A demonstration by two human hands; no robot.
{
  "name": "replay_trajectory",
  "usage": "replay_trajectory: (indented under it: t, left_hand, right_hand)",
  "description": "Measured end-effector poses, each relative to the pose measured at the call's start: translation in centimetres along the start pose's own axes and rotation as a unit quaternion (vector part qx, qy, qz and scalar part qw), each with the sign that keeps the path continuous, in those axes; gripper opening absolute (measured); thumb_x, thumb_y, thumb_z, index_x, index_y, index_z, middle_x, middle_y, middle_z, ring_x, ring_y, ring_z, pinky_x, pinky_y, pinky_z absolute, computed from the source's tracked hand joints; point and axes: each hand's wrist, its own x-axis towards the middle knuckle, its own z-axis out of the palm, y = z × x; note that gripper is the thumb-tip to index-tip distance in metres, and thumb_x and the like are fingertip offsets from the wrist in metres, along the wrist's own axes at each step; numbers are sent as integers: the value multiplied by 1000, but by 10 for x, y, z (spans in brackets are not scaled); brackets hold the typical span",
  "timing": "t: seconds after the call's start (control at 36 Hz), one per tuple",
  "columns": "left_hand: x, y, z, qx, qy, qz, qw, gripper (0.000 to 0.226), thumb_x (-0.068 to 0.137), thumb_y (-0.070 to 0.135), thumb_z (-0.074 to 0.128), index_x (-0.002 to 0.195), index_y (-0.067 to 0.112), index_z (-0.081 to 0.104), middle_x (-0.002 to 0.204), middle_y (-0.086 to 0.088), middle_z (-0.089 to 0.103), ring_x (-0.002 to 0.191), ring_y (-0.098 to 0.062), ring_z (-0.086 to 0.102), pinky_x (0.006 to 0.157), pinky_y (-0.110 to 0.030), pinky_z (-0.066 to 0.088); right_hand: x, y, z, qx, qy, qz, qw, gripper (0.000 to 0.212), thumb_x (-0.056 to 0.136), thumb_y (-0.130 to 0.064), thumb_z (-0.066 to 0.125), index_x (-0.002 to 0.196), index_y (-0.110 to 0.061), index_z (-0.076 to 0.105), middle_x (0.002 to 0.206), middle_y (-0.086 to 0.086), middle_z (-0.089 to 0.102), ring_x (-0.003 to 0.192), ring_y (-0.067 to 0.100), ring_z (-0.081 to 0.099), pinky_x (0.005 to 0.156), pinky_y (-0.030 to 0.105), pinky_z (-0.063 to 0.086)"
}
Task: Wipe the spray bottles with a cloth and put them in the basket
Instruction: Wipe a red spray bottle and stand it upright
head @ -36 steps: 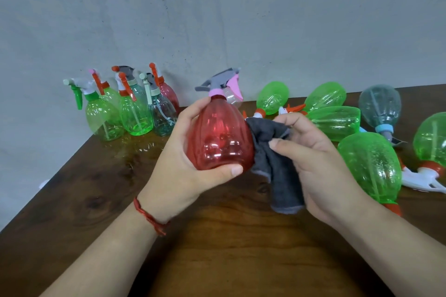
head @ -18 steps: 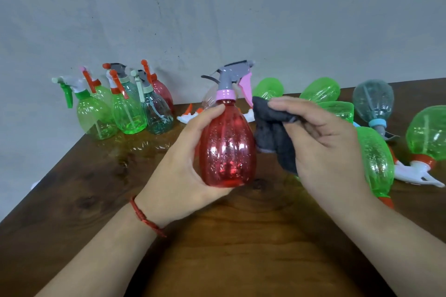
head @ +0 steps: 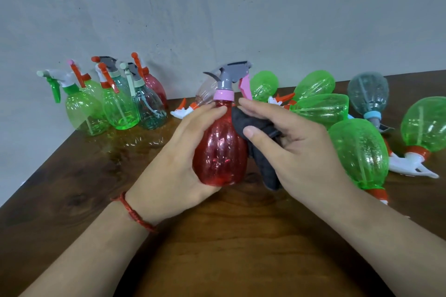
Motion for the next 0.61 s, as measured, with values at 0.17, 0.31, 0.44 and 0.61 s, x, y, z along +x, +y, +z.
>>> replay_trajectory:
  t: [0.17,0.31,0.44,0.61]
  left_hand:
    - [-6,-11,1,-88,110,-53,989,112,70,33,100,161,29,35,158,0,49,140,-27,58,112,-51,52]
    - [-8,-12,0,-121,136,-71,981,114,67,24,104,159,35,37,155,11,49,136,-16,61,107,-43,58]
    - [-7,-8,5,-167,138,-95,972,113,66,18,104,157,32,39,150,11,55,134,-13,62,108,-40,57]
    - [-12,-7,7,-147,100,-71,981,113,68,22,101,160,26,37,156,6,50,141,-17,57,113,-44,52]
  right_hand:
    - [-5,1,4,-105,-34,-95,989,28,97,-5,73,121,-18,80,124,-11,74,120,3,67,106,21,49]
    - [-10,-3,7,-137,-77,-130,979,27,101,-6,68,124,-17,78,126,-6,69,119,7,65,99,23,52]
    - [-10,-5,3,-144,-91,-143,975,28,102,-4,67,125,-16,77,126,-6,67,117,7,64,97,19,48]
    - [-8,-6,1,-119,-54,-104,986,27,102,-7,67,123,-19,78,122,-7,67,119,10,64,98,18,48]
